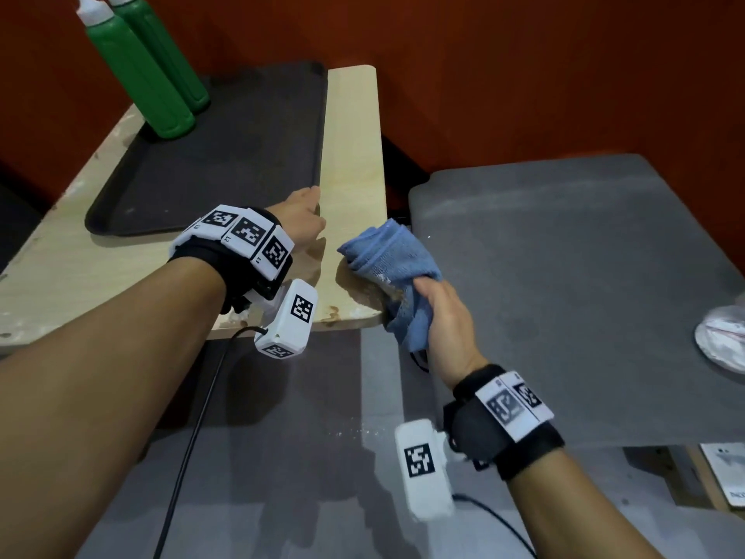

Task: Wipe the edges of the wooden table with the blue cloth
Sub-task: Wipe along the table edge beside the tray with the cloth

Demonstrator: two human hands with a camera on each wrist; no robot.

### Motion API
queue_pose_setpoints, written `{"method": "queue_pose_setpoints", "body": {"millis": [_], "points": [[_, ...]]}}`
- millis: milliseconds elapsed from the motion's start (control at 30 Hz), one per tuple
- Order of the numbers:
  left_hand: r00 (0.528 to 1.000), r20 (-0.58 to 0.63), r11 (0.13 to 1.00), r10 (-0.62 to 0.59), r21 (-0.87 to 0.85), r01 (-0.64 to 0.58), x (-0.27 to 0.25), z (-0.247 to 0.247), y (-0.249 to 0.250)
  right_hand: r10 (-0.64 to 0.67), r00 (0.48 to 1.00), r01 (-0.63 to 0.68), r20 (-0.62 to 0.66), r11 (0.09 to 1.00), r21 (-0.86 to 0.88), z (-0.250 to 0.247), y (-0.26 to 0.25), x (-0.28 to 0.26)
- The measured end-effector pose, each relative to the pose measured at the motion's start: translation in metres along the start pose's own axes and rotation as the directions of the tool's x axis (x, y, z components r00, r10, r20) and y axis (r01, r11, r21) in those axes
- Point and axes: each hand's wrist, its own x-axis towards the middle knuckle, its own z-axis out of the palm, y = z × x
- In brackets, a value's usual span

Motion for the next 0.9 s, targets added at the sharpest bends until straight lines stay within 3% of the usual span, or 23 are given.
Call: {"method": "queue_pose_setpoints", "body": {"millis": [167, 267, 333, 467, 900], "points": [[1.000, -0.012, 1.000, -0.012, -0.019, 0.012, -0.003, -0.003, 0.003, -0.069, 0.996, 0.082, 0.050, 0.942, -0.327, 0.010, -0.017, 0.009], [1.000, -0.002, 0.999, -0.005, -0.045, 0.005, -0.006, -0.005, 0.002, -0.097, 0.983, 0.159, 0.155, 0.873, -0.461, 0.003, -0.010, -0.004], [1.000, 0.005, 0.998, -0.005, -0.058, 0.005, -0.004, -0.005, 0.001, -0.111, 0.973, 0.199, 0.204, 0.850, -0.488, 0.001, -0.012, -0.007], [0.999, 0.023, 0.998, -0.022, -0.050, 0.023, -0.002, -0.004, 0.001, -0.147, 0.971, 0.223, 0.191, 0.845, -0.486, 0.008, -0.013, 0.004], [0.999, 0.034, 1.000, 0.005, -0.025, -0.005, 0.003, -0.005, -0.002, -0.318, 0.926, 0.378, 0.204, 0.781, -0.497, 0.018, 0.011, -0.032]]}}
